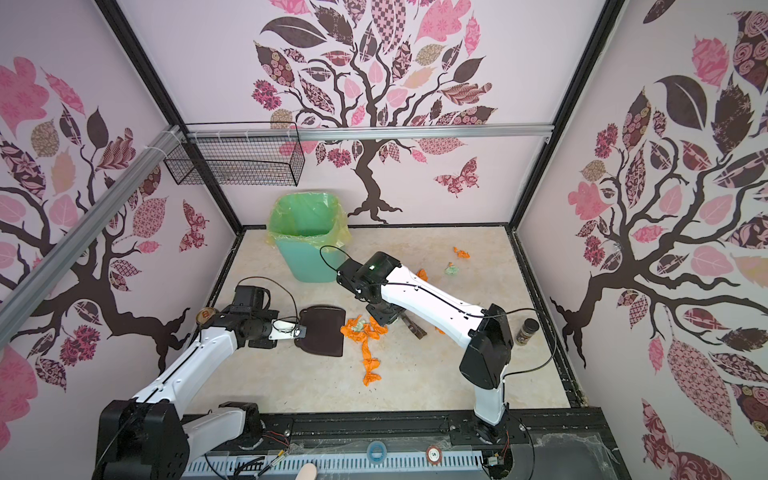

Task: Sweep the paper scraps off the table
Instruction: 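Push the gathered scraps with the brush into the dustpan held by the left gripper, then brush more scraps into the dustpan with the right gripper while the left gripper holds it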

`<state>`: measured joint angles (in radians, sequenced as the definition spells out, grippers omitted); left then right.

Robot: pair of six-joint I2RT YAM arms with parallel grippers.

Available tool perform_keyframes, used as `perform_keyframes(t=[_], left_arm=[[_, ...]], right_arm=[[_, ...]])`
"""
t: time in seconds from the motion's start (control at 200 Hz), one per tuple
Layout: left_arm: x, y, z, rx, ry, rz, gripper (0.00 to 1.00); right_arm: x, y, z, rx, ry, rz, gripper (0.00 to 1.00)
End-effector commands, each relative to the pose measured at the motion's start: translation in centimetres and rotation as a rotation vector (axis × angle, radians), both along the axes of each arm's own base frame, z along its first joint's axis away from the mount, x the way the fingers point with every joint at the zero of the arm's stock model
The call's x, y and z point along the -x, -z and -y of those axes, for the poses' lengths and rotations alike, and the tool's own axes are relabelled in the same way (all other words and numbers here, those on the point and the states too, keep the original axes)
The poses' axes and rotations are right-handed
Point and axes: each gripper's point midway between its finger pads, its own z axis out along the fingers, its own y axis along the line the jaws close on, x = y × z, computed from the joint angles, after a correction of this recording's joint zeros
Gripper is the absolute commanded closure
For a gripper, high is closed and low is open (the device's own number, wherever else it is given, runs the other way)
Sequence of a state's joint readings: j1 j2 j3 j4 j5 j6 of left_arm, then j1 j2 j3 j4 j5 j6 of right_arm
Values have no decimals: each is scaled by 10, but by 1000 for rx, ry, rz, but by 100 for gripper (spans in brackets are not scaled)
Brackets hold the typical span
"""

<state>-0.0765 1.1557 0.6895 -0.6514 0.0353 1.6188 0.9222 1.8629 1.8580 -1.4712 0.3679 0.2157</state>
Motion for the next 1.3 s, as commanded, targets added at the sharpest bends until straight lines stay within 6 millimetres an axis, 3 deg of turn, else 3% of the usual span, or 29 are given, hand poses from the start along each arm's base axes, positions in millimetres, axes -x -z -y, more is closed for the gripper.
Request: perform_keyframes(t=[0.0, 0.245, 0.455, 0.585, 0.695, 0.81, 0.99, 1.11, 1.296], left_arm=[[6, 12, 1, 11, -25, -31, 100], [12, 15, 16, 33, -26, -36, 100], [22, 18, 28, 54, -33, -64, 100], [29, 23, 31, 65, -39, -76, 100], [33, 25, 33, 86, -63, -99, 100], [37, 25, 37, 121, -82, -119, 100], [44, 33, 33, 99, -55, -99, 100], [50, 34, 31, 90, -44, -105, 100], [55, 33, 31, 86, -16, -88, 100]], right_arm=[[10, 12, -24, -63, -22, -111, 100], [17, 4, -82, -217, -79, -169, 100], [19, 9, -100, -254, -64, -196, 100], [15, -12, -117, -361, -58, -165, 100], [4, -34, -118, -403, -43, -84, 100], [-11, -59, -106, -425, -4, 10, 100], [-22, -68, -52, -332, 138, 117, 100], [-12, -64, -21, -303, 234, 126, 100], [26, -61, 10, -330, 278, 55, 100]])
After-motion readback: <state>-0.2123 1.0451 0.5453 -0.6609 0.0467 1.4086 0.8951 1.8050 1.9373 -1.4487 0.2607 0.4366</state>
